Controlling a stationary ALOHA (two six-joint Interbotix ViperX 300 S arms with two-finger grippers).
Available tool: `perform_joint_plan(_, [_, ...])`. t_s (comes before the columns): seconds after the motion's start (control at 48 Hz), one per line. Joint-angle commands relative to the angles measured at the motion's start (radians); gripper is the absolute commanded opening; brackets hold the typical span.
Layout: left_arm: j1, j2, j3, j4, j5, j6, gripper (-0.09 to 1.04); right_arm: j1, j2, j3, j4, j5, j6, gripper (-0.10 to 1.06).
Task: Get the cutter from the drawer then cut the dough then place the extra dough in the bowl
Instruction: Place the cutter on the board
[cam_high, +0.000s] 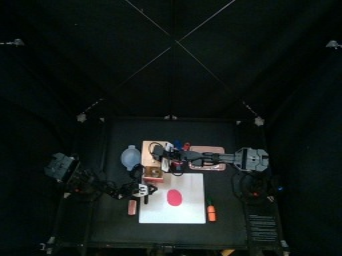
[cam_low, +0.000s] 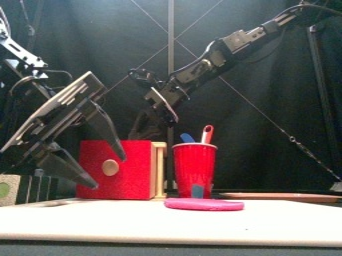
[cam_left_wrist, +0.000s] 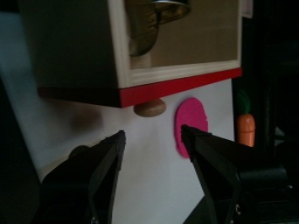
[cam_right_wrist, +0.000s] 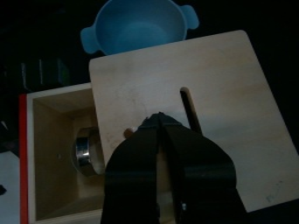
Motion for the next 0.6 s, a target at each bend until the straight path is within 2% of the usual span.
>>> perform_joint_plan(0.021, [-0.014,-0.129,0.037,0.046,0.006,0.011,0.87,-0.018,0.023,0.003,-0.002,0.032,0.002,0.06])
perform_joint_plan(0.104, [-0.02,-0.233,0.08,0.149,0.006,0.021,0.87,-0.018,0.023,0.003,-0.002,0.032,0.002,0.06])
perform_joint_plan(0.229, [-0.005,-0.387,0.152,0.383,-0.028,0.048,0.86,-0.018,0.023,-0.003,0.0,0.032,0.002,0.06])
perform_joint_plan(0.312, [0.061,-0.465,0.193,0.495,-0.094,0.075,0.86,-0.011,0.011,-0.023,0.002,0.032,0.002,0.06])
perform_joint_plan(0.417, [0.176,-0.538,0.247,0.747,-0.173,0.186,0.86,0.005,-0.015,-0.041,0.005,0.034,0.003,0.07])
perform_joint_plan(0.479, [0.23,-0.574,0.259,0.879,-0.175,0.239,0.86,0.029,-0.037,-0.044,0.015,0.029,0.003,0.08])
perform_joint_plan(0.542, [0.265,-0.589,0.262,0.969,-0.172,0.268,0.86,0.049,-0.066,-0.046,0.025,0.025,0.002,0.11])
perform_joint_plan(0.604, [0.319,-0.591,0.278,1.051,-0.167,0.29,0.86,0.078,-0.112,-0.046,0.035,0.032,0.002,0.25])
